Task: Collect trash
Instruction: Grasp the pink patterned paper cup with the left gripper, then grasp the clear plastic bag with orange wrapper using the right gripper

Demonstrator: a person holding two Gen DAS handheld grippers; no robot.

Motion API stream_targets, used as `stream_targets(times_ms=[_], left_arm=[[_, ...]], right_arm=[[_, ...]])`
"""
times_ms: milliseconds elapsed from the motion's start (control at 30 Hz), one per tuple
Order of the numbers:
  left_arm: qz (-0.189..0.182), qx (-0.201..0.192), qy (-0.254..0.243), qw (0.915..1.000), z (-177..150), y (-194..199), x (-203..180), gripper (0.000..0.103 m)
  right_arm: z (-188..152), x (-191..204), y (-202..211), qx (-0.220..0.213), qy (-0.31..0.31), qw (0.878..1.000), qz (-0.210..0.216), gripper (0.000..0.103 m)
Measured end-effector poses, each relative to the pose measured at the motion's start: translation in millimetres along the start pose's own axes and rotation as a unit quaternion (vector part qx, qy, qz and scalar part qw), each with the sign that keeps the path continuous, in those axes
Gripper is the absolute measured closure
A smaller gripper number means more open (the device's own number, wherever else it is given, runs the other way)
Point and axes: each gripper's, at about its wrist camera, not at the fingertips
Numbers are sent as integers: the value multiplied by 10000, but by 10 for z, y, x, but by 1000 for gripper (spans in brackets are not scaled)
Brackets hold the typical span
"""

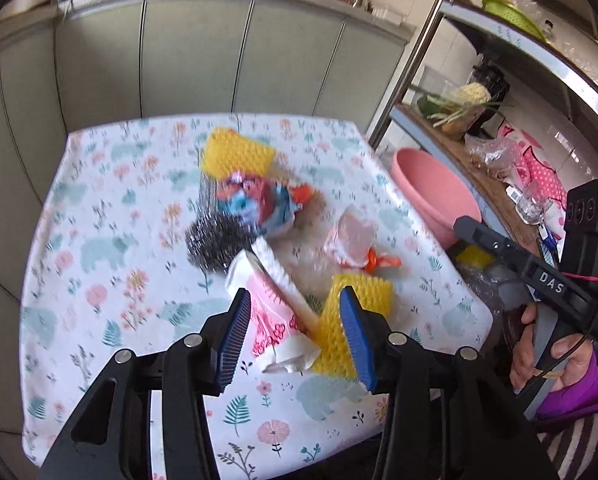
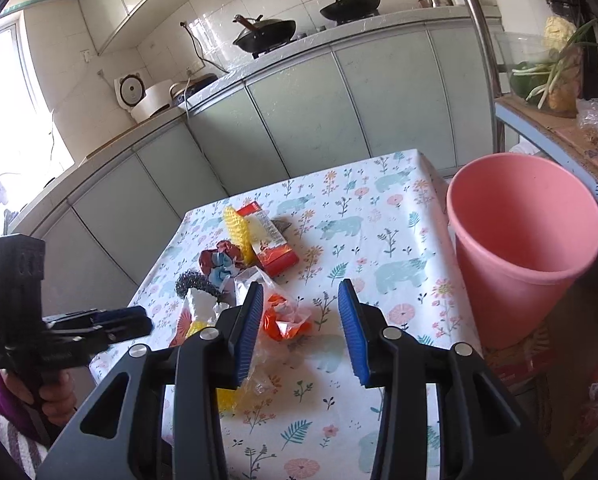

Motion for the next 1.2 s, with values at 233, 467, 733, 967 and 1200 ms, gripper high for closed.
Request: stream_targets(times_ms=[233,467,733,967,1200], left_arm=[[62,517,384,9979,-38,-336,159,70],[-99,407,289,9987,-56,-239,228,94],[276,286,249,9989,-87,-6,436,95],[590,387,242,9972,-83,58,639,95],[649,646,174,9956,-84,-87,631,92]], right_arm=[[-4,85,-85,176,199,9996,-7,63],[-3,128,-255,419,251,9988,-25,63],[41,299,-544,795,594,9951,21,63],[61,304,-822,1154,707,9908,-73,61],[-15,319,-925,1428,845,9861,-63,60]])
Point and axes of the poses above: each gripper's, at about its wrist camera, not at the fingertips, and y roughly against the way its jaws point, x to its left, z to its top, and after that the axes turned 10 degrees about -y, right-handed
